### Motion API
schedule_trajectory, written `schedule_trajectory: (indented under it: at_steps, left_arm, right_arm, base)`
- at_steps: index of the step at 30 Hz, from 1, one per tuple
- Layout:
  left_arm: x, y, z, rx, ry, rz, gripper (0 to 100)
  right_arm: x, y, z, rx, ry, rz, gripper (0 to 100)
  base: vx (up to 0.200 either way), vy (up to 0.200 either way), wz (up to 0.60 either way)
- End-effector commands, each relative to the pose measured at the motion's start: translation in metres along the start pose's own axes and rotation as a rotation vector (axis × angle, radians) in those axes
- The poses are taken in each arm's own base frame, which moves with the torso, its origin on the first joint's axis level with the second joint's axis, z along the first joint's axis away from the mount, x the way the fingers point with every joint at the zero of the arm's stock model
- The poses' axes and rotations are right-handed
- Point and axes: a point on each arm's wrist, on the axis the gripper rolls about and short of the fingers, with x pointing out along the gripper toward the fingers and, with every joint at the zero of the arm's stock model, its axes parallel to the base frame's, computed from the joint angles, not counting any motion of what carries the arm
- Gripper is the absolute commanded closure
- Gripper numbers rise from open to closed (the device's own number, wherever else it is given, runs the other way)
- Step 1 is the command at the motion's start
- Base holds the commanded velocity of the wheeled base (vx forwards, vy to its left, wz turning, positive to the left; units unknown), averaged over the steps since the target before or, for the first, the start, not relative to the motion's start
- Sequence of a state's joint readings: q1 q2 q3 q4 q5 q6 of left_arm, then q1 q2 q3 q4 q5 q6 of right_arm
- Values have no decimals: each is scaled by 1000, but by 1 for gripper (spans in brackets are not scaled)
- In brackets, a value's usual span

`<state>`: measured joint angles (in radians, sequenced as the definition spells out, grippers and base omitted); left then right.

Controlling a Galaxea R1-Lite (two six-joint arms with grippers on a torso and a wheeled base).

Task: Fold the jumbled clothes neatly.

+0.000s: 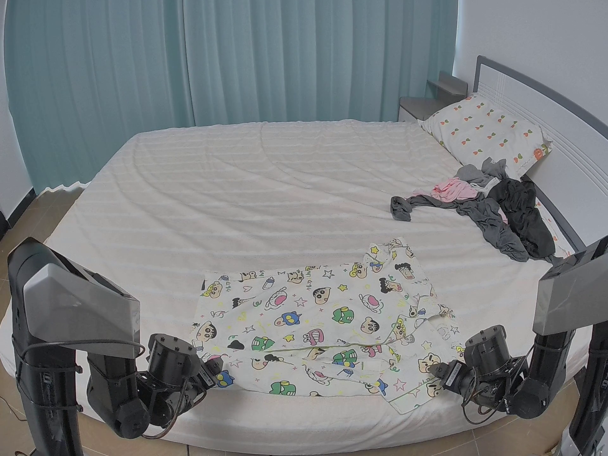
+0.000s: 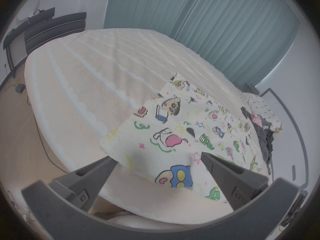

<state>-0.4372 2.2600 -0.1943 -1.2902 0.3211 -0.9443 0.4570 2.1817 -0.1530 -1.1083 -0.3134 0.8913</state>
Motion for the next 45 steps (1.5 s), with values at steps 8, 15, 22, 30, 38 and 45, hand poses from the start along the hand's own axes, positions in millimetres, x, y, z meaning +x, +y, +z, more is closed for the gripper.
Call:
schedule_trajectory:
  at_steps: [8, 15, 22, 30, 38, 45]
  left_arm:
    - [-31, 25, 58, -105, -147, -67, 0]
    - [-35, 37, 71, -155, -40, -188, 0]
    - [-24, 44, 68, -216, 203, -366, 0]
    - [-12, 58, 68, -239, 222, -405, 0]
    - [-13, 58, 67, -240, 227, -401, 0]
    - [-13, 58, 67, -240, 228, -400, 0]
  right_arm:
    - [-36, -28, 31, -97, -85, 2, 0]
    - [-36, -19, 59, -146, -68, 223, 0]
    - [16, -18, 82, -348, 14, 323, 0]
    - [65, -10, 93, -416, 113, 362, 0]
    - [75, -15, 88, -495, 188, 417, 0]
    - [78, -16, 81, -520, 221, 448, 0]
  base:
    - [0, 0, 0]
    - [0, 0, 0]
    - [0, 0, 0]
    - [0, 0, 0]
    - [0, 0, 0]
    - [0, 0, 0]
